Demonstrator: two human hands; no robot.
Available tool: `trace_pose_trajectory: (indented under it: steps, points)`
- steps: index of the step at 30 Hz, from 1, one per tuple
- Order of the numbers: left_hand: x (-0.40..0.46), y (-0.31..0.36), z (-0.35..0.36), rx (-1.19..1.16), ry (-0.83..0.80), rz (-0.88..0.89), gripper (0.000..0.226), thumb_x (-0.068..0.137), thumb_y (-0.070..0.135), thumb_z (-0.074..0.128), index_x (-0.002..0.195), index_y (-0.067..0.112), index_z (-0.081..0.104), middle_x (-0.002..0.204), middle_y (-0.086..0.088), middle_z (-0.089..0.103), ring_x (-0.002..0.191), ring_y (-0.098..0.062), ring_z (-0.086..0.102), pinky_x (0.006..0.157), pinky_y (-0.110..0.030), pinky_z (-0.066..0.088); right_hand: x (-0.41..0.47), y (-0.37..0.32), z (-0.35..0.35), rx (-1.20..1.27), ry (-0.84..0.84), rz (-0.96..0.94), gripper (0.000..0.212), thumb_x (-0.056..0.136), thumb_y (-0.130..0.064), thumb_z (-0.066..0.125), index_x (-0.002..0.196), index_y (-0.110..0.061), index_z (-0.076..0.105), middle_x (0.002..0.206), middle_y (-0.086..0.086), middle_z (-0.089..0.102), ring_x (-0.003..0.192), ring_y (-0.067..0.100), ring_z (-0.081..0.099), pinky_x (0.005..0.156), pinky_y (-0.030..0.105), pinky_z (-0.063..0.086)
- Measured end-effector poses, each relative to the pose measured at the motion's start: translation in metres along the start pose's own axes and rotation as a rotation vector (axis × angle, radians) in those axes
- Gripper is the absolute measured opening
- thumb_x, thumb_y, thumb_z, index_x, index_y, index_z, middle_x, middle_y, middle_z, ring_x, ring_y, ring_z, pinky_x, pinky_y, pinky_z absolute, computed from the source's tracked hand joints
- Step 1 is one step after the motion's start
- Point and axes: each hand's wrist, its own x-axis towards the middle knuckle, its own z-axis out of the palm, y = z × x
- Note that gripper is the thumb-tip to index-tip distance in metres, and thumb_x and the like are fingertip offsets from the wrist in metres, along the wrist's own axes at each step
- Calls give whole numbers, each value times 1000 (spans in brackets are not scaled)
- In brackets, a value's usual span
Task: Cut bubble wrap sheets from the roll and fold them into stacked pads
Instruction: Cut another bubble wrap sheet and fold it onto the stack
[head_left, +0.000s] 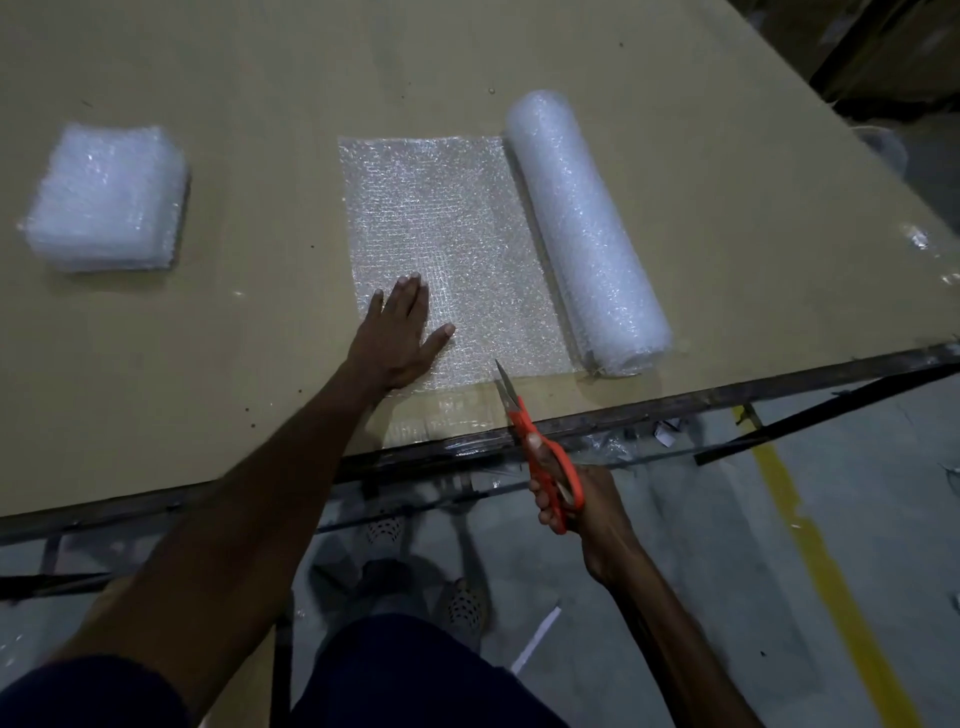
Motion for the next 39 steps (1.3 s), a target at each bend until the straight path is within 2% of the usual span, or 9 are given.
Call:
trace_pose_trajectory:
  steps: [5,11,15,22,26,30,34,39]
  points:
    - [-1,0,-1,-4,6,-1,79,103,59,24,158,3,12,167,-15,7,154,-26,2,123,-47,2,2,-2,3,2,15,-2,52,70,-55,80,72,-5,69,56,5,58,46,13,50,42,18,39]
    - [-1,0,0,7,14,0,79,103,58,24,157,2,13,166,-15,8,154,-26,3,123,-49,4,7,-1,4,-17,18,-5,45,83,-46,78,72,-4,67,54,4,58,43,12,50,41,17,38]
    - [-1,0,1,11,10,-4,82,100,62,17,157,2,14,167,-15,7,154,-25,2,124,-49,4,7,1,5,-18,16,-15,43,83,-45,80,73,-4,68,56,5,59,45,13,50,42,18,37]
    - [-3,1,0,7,13,-6,80,102,60,21,158,3,13,167,-15,7,154,-25,2,124,-49,3,10,2,0,-13,32,-34,42,83,-38,82,77,2,69,55,7,59,44,13,49,40,17,37]
    - [-3,2,-1,-6,11,-10,79,103,59,22,158,3,12,167,-14,6,154,-25,1,124,-47,1,11,0,7,-6,29,-36,44,83,-41,81,72,-1,67,54,6,58,42,13,48,40,17,37]
    - [-3,2,0,9,20,-1,81,101,61,19,158,3,13,166,-15,8,154,-26,2,124,-47,2,14,-2,11,16,9,-64,44,83,-43,80,78,0,69,58,7,58,45,14,47,41,19,36]
    - [-3,1,1,13,16,-5,85,98,63,14,158,3,14,166,-15,8,154,-26,3,124,-48,3,18,-1,9,11,11,-61,43,80,-42,83,76,-2,68,57,7,57,45,15,45,41,20,33]
    - [-3,1,1,12,12,-8,82,101,61,19,158,3,12,167,-14,7,154,-25,2,124,-48,3,23,-6,12,17,2,-59,46,82,-45,81,80,-1,68,60,9,57,45,15,46,41,20,34]
